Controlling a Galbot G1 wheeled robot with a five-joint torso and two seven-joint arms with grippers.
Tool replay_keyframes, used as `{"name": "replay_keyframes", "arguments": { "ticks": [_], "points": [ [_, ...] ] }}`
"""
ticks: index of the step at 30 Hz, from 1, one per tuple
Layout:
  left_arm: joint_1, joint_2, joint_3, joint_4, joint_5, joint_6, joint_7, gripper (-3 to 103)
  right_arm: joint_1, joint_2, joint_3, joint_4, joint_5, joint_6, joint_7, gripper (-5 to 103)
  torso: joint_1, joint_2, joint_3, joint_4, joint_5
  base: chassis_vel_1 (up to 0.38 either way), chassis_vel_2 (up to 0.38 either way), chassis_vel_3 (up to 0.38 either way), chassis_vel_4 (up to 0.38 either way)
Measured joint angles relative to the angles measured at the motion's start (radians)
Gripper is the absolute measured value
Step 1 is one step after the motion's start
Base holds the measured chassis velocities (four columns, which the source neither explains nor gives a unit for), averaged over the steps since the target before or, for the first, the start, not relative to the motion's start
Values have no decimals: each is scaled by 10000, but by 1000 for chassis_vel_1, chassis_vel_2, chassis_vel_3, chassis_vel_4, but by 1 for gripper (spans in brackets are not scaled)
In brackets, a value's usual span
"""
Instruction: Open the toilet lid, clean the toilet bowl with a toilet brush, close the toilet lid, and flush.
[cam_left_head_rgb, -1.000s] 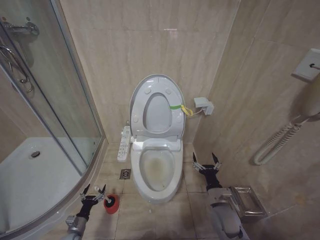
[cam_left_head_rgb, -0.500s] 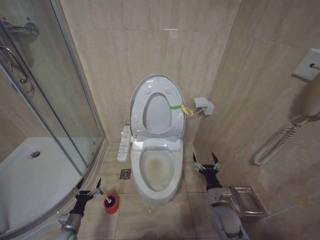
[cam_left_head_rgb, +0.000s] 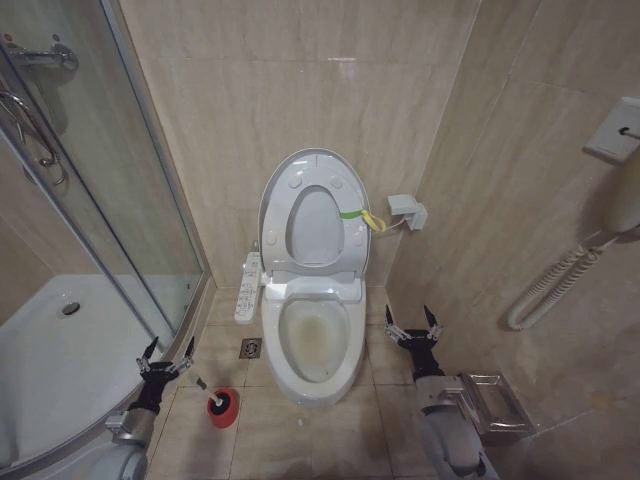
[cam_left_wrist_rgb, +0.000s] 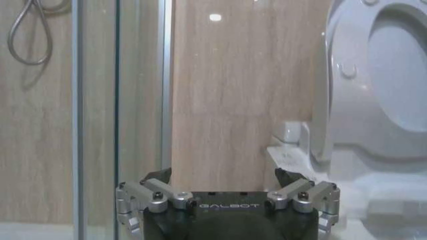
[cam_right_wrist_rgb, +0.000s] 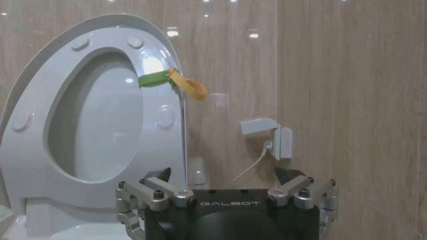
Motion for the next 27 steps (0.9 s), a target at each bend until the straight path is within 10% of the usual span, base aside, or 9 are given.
{"name": "replay_keyframes", "arguments": {
  "ticks": [17,27],
  "points": [
    [227,100,-576,-3253,-412,3453,-1050,100,0,0,0,0,0,0,0,100,0,0,0,-1,0,0,0,0,0],
    [596,26,-1023,-3871,-778,4353,-1348,100,0,0,0,0,0,0,0,100,0,0,0,0,1,0,0,0,0]
  ]
}}
